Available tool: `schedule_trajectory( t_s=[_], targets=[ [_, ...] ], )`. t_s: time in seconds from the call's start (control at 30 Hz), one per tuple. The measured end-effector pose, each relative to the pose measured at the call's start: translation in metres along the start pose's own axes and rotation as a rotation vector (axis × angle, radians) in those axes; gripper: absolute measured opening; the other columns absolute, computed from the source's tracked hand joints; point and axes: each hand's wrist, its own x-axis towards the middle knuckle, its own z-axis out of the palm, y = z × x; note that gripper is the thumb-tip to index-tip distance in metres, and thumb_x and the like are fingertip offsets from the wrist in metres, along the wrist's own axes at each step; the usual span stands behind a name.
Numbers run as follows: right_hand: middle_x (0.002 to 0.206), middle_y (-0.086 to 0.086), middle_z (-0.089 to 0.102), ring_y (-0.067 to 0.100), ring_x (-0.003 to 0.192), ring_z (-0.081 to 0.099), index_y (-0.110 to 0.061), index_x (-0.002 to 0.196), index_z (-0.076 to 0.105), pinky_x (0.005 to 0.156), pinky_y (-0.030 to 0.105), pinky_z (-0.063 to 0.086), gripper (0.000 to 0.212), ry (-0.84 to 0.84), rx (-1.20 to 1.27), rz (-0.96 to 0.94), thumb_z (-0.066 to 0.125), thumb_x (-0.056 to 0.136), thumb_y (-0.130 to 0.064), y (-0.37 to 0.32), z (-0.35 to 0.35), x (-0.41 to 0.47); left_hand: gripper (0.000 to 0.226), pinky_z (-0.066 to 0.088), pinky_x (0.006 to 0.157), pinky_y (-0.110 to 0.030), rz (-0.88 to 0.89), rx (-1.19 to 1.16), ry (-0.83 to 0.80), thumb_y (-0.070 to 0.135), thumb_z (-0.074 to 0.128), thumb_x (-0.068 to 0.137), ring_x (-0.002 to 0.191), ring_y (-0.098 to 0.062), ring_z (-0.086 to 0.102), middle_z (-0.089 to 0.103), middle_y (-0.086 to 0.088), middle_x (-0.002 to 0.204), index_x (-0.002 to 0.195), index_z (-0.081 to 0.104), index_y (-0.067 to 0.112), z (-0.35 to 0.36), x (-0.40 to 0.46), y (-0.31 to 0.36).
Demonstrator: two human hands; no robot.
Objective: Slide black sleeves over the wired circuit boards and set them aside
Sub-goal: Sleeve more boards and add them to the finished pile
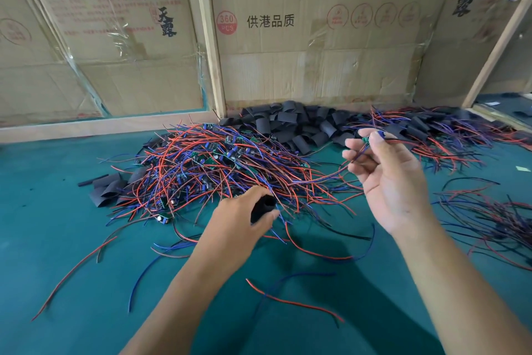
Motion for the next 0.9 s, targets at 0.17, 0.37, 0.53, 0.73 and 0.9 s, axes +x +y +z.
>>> schedule_trajectory(
  t_s=[0.17, 0.37, 0.53, 0.73, 0.9],
  targets=[
    [0.085, 0.006, 0.075, 0.017, 0.070, 0.070, -0.013, 0.099, 0.064, 0.060, 0.021, 0.052, 0.021, -0.035, -0.026, 0.004, 0.061, 0.086, -0.029, -0.001, 0.004, -0.004, 0.016, 0.039, 0.062, -0.010, -0.004, -0.012, -0.035, 0.030, 0.073, 0.089, 0.072, 0.001, 0.054, 0.062, 0.015, 0.075, 0.101, 0.063, 0.025, 0.002, 0.001, 0.000],
    [0.084, 0.007, 0.072, 0.019, 0.069, 0.067, -0.013, 0.098, 0.063, 0.060, 0.022, 0.050, 0.016, -0.126, -0.047, -0.012, 0.057, 0.091, -0.026, -0.001, 0.008, -0.009, 0.024, 0.037, 0.060, -0.006, 0.010, -0.001, -0.055, 0.027, 0.074, 0.089, 0.064, 0.012, 0.051, 0.057, 0.020, 0.076, 0.109, 0.062, 0.023, 0.005, -0.001, 0.002],
    [0.084, 0.009, 0.071, 0.020, 0.068, 0.065, -0.015, 0.097, 0.065, 0.060, 0.023, 0.048, 0.013, -0.202, -0.060, -0.031, 0.054, 0.095, -0.021, -0.002, 0.009, -0.011, 0.021, 0.039, 0.063, -0.012, 0.008, -0.009, -0.057, 0.028, 0.074, 0.088, 0.073, 0.005, 0.055, 0.060, 0.021, 0.077, 0.105, 0.062, 0.027, 0.007, 0.000, -0.001],
    [0.085, 0.011, 0.071, 0.023, 0.070, 0.064, -0.015, 0.100, 0.067, 0.063, 0.026, 0.048, 0.015, -0.297, -0.061, -0.057, 0.054, 0.093, -0.017, -0.005, 0.010, -0.014, 0.020, 0.044, 0.066, -0.015, -0.037, -0.062, -0.078, 0.034, 0.074, 0.088, 0.076, -0.006, 0.057, 0.066, 0.013, 0.082, 0.105, 0.064, 0.033, 0.008, 0.000, -0.005],
    [0.084, 0.012, 0.071, 0.021, 0.069, 0.065, -0.011, 0.104, 0.065, 0.062, 0.025, 0.050, 0.024, -0.319, -0.041, -0.025, 0.061, 0.086, -0.026, -0.004, 0.010, -0.014, 0.021, 0.042, 0.061, -0.012, -0.047, -0.071, -0.073, 0.034, 0.073, 0.089, 0.074, -0.005, 0.056, 0.065, 0.014, 0.081, 0.107, 0.063, 0.034, 0.009, 0.000, -0.007]
  ],
)
